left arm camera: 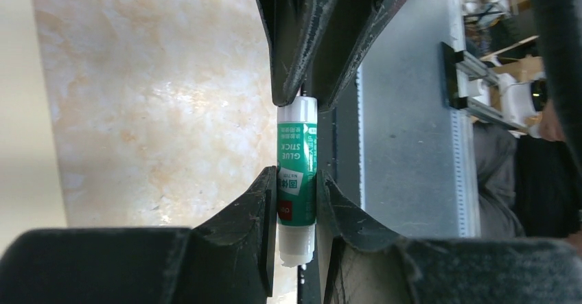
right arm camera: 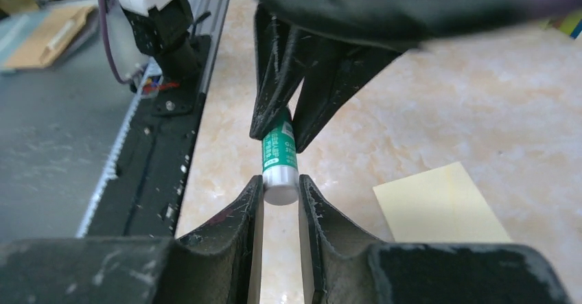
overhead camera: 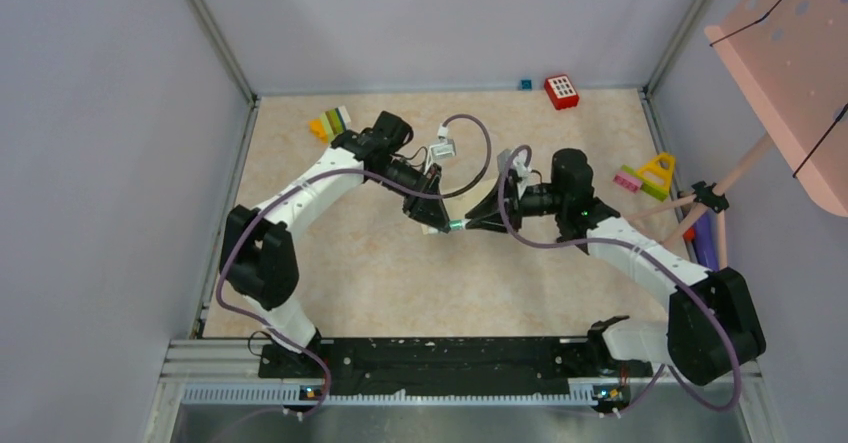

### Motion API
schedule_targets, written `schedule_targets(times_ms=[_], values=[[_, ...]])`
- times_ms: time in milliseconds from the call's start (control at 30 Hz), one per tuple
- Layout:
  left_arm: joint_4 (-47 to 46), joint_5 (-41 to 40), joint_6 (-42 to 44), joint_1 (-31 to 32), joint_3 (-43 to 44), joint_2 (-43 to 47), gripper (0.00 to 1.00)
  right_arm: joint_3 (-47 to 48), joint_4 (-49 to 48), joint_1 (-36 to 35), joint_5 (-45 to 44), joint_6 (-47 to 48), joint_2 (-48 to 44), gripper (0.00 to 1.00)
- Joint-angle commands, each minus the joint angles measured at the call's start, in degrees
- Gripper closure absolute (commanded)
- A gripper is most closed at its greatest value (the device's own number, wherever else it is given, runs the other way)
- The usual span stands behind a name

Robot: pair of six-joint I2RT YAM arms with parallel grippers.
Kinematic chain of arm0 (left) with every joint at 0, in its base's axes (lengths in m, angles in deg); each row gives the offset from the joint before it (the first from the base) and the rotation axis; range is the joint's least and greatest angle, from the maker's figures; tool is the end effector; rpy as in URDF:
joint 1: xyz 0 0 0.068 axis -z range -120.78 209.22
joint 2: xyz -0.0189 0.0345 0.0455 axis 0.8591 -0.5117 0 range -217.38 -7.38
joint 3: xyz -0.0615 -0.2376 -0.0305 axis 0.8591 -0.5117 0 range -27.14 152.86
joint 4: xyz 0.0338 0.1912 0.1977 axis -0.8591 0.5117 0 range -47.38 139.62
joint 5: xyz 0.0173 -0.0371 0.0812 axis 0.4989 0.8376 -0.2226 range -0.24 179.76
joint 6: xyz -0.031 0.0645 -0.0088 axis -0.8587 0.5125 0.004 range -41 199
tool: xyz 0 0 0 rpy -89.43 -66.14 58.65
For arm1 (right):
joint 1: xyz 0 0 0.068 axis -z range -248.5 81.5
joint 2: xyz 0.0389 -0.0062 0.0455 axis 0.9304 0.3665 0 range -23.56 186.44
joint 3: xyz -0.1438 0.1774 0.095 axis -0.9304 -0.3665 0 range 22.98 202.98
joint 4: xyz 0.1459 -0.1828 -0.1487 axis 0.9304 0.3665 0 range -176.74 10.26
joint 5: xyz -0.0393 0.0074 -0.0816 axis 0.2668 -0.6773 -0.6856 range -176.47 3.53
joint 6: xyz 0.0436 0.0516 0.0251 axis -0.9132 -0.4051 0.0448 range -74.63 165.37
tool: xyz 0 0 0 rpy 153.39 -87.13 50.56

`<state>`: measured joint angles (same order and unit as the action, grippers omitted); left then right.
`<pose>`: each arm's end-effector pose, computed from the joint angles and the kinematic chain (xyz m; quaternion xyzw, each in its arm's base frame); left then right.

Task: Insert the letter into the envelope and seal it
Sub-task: Screw the solid glue.

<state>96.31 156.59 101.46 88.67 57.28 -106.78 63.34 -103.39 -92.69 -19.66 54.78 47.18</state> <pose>0.2888 -0.2259 0.2474 0.4506 0.6930 -0.5496 0.1212 0.2443 0.1698 0.2340 -0.5152 0.5304 0.4958 0.4555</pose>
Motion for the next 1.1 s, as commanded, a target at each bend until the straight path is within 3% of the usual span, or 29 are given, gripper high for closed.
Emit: schedule_targets(times_ms=[0,200,400,533,633,833,967,1067], values=[[-11.21,-7.09,-5.69,0.25,-3.12,6.90,1.00,4.54,-1.20,2.30,0.60,-19.07,3.38,0.80],[-14.89,-12.03,-6.49,0.81,-5.16,9.97,1.00,7.28,1.01,3.59,1.44,-35.25,9.68,0.78],[-15.13,-13.60,-5.95,1.52,-5.87,10.67,1.00,12.15,4.15,5.05,3.65,-43.77,14.82,0.57],[-14.82,-12.52,-5.70,1.55,-5.96,10.18,1.00,12.24,1.12,7.13,6.51,-43.05,14.63,0.48],[-13.72,-9.75,-5.27,1.44,-5.26,8.89,1.00,9.83,-1.28,8.15,7.02,-31.52,10.57,0.45],[-8.36,-2.00,-3.23,1.26,-2.80,4.23,1.00,0.67,1.21,7.92,2.68,7.97,-3.91,0.40],[-5.62,0.95,-1.68,1.28,-1.76,1.61,1.00,-7.08,-9.54,7.81,5.82,17.66,-7.86,0.41],[-3.78,2.48,-0.82,1.30,-0.83,-0.01,1.00,-8.57,-10.15,6.23,7.96,23.72,-7.73,0.42]])
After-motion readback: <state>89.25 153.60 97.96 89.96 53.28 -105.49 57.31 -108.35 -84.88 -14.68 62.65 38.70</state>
